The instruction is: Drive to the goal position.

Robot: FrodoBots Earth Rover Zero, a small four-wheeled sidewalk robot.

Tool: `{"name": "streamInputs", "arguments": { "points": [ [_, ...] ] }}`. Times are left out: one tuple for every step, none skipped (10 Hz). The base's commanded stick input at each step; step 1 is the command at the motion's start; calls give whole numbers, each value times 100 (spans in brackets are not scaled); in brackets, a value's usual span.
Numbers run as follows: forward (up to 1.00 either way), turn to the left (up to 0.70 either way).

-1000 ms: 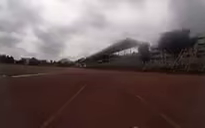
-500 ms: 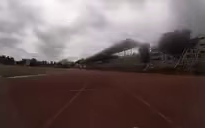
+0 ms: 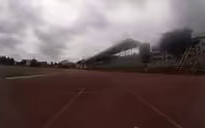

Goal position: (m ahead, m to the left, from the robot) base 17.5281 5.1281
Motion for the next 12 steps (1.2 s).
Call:
{"name": "streamInputs", "arguments": {
  "points": [
    [67,0],
    [67,0],
    [67,0],
    [67,0],
    [67,0],
    [67,0],
    [67,0],
    [67,0],
    [67,0],
    [67,0],
    [67,0],
    [67,0]
  ]
}}
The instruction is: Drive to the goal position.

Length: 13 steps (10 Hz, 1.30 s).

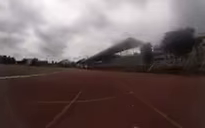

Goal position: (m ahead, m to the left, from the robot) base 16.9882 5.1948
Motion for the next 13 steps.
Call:
{"name": "streamInputs", "arguments": {
  "points": [
    [67,0],
    [67,0],
    [67,0],
    [67,0],
    [67,0],
    [67,0],
    [67,0],
    [67,0],
    [67,0],
    [67,0],
    [67,0],
    [67,0],
    [67,0]
  ]
}}
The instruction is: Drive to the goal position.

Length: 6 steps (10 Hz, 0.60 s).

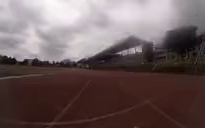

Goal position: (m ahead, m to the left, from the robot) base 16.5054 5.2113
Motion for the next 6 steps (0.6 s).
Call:
{"name": "streamInputs", "arguments": {
  "points": [
    [67,0],
    [67,0],
    [67,0],
    [67,0],
    [67,0],
    [67,0]
  ]
}}
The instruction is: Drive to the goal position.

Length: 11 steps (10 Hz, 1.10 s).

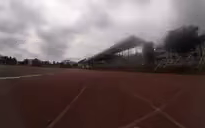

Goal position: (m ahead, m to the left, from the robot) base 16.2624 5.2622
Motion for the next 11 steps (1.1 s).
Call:
{"name": "streamInputs", "arguments": {
  "points": [
    [67,0],
    [67,0],
    [67,0],
    [67,0],
    [67,0],
    [67,0],
    [67,0],
    [67,0],
    [67,0],
    [67,0],
    [67,0]
  ]
}}
